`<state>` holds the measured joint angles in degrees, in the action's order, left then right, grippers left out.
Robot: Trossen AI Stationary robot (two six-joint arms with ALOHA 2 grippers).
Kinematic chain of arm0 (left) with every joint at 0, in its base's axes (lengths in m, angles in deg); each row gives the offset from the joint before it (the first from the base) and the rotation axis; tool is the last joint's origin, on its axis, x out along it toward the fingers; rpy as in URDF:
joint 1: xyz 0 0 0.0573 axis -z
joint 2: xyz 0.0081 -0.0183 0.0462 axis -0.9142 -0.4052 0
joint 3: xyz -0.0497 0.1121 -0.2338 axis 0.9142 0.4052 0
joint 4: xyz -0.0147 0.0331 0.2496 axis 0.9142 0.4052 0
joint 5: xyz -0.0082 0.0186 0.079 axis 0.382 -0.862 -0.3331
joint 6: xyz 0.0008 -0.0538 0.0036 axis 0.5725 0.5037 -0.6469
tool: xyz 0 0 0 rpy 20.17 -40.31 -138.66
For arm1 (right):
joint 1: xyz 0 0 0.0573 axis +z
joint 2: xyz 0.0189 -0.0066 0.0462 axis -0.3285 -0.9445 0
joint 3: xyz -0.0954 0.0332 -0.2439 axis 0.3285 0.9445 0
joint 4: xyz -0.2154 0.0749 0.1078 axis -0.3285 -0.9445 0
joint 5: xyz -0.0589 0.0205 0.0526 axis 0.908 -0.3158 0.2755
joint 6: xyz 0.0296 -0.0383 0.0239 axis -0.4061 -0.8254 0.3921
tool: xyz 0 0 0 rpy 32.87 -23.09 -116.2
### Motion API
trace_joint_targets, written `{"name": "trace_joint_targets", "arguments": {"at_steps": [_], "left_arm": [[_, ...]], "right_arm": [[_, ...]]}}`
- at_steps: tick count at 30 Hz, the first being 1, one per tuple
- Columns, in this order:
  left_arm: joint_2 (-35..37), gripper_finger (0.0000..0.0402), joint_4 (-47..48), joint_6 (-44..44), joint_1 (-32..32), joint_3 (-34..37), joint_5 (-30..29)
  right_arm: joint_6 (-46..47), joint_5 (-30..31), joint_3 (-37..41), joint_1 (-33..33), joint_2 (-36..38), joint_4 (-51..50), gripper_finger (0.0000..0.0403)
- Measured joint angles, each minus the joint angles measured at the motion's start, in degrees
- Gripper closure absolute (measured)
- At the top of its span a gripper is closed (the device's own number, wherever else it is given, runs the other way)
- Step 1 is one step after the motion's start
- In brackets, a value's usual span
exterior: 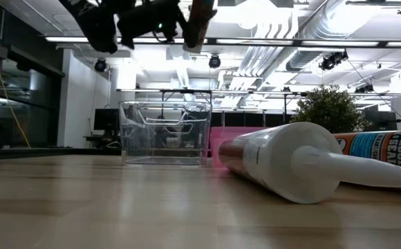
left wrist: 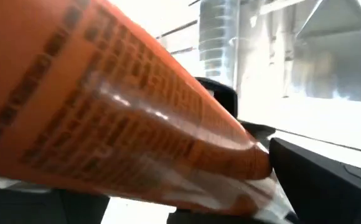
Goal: Pick & place silicon tubes, Sealant and Lysol wipes
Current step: Put the left orange sealant into the transparent bin
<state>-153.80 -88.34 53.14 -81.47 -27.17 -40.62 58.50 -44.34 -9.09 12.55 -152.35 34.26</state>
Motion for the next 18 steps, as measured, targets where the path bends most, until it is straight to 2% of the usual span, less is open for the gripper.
{"name": "trace_joint_targets", "arguments": {"at_steps": [9, 12, 18], "left_arm": [[1.3, 0.0011, -4.1, -6.2, -10.3, 6.6, 19.6], [1.3, 0.0010, -7.4, -8.1, -12.2, 7.6, 27.9], [2.3, 0.0010, -15.0, -11.3, -15.7, 7.9, 50.4]], "right_arm": [[6.6, 1.2, 0.0, -5.0, -0.1, -2.7, 0.0197], [9.0, -2.0, 0.0, -7.7, -0.2, -3.9, 0.0197], [15.1, -11.6, 0.0, -12.4, -1.2, -8.1, 0.0197]]}}
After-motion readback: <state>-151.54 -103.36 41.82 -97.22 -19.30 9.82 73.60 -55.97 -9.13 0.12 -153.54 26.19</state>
